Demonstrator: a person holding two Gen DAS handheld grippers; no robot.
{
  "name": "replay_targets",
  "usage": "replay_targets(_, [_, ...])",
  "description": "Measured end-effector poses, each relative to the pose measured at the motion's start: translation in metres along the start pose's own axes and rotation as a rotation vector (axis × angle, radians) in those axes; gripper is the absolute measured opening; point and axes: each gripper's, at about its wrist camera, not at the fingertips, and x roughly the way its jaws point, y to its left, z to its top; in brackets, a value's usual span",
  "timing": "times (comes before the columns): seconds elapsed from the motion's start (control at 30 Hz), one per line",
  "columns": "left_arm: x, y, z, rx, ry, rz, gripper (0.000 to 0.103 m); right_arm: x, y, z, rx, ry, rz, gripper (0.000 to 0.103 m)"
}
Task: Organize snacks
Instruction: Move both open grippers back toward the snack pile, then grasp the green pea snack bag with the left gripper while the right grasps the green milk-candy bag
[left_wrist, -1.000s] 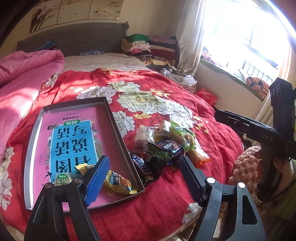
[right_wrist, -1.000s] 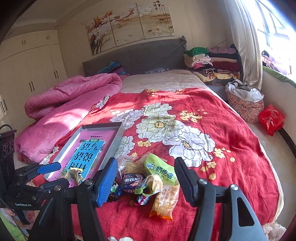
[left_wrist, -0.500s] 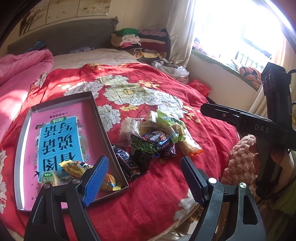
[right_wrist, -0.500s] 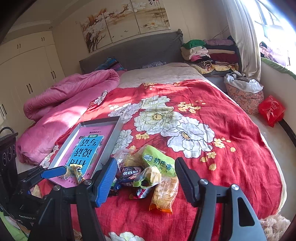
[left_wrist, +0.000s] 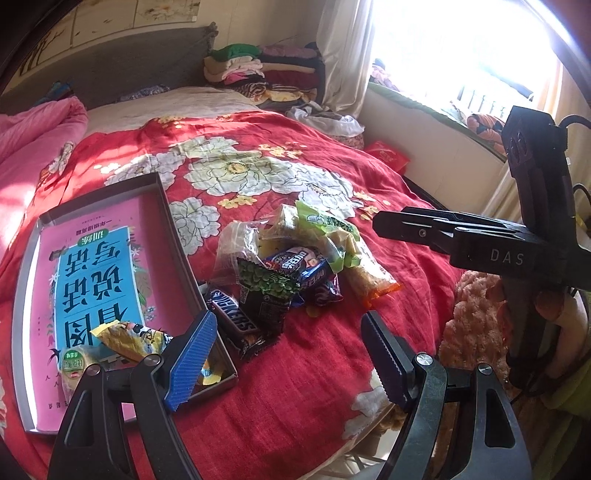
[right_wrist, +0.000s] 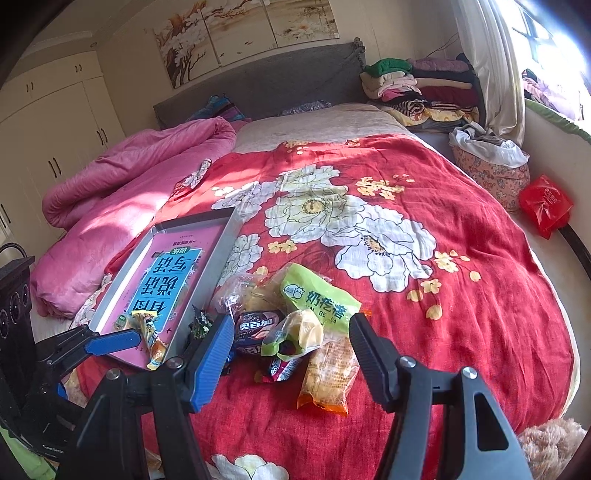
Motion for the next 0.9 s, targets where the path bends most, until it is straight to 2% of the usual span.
replay_targets(0.2, [0.012,0.001,0.007,0.047,0.003,0.027,0.081,0.013,-0.005,-0.003,0.015,0.045,-0.002,0.065])
replay_targets(0.57, [0.037,0.000,0.013,0.061,0.037,0.011,0.081,0.046,-0.008,-0.007,0.034,0.125,-0.003,0.065])
replay_targets(0.9, [0.052,0.016,0.016,-0.015,0.071,0.005,0.081,0.064,-0.012,-0.005,0.079,0.144,0.015,0.065])
